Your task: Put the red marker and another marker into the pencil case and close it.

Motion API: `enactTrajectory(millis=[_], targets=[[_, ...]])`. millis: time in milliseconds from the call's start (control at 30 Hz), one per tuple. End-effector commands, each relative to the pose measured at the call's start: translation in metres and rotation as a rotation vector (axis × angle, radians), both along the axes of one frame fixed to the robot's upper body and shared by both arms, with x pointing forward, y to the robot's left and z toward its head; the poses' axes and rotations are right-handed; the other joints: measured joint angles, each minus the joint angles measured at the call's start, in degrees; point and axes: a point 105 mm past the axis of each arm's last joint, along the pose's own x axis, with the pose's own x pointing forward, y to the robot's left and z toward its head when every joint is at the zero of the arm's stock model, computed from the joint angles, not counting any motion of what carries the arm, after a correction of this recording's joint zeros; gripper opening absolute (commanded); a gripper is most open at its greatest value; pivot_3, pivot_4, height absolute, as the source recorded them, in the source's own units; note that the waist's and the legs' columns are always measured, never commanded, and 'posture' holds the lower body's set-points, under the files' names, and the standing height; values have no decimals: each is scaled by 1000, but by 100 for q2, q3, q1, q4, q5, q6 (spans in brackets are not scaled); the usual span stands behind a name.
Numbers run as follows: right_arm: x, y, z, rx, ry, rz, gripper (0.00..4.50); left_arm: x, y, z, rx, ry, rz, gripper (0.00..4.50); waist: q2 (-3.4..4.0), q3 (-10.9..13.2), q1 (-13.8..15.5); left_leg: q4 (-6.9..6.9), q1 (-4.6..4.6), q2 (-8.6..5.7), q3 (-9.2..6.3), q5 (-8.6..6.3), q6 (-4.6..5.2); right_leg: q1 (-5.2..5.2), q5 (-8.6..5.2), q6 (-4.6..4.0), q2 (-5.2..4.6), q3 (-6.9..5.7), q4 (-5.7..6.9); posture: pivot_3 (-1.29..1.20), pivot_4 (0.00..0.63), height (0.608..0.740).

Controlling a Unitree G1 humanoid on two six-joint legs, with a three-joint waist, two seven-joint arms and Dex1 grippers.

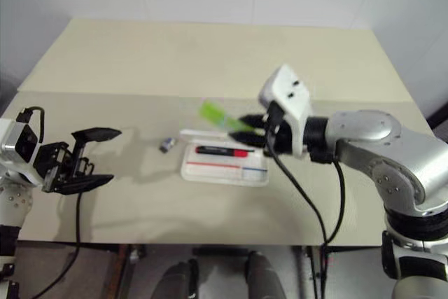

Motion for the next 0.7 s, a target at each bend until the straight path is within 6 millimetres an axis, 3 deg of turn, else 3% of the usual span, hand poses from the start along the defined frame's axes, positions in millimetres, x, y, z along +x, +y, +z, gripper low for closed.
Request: enactTrajectory(millis=[33,133,200,533,700], targets=[[-10,10,-4,-52,-28,80,1092,-16,1,6,40,-82,-100,4500,0,0,1,7,0,0,-1,0,0,1,0,-1,1,0,4,0,150,740],[-8,18,-15,-69,-42,89,1092,-18,2,6,35,-98,-91,4500,0,0,-14,21,0,0,-1,0,0,1,-7,-15,2,0,14,0,150,740],[-3,24,-25,-101,-59,76,1092,-21,2,6,35,-100,-88,4500,0,0,-30,27,0,0,1,0,0,1,-42,-81,2,4,18,0,150,740],[11,52,-63,-216,-183,149,1092,-34,4,3,25,-96,-61,4500,-3,-2,-62,36,1,0,1,0,0,-1,-27,-53,5,4,36,0,150,740],[18,63,-73,-231,-217,176,1092,-39,7,1,25,-79,-51,4500,-3,-2,-110,38,2,0,0,0,0,-2,-26,-51,6,3,45,0,150,740]])
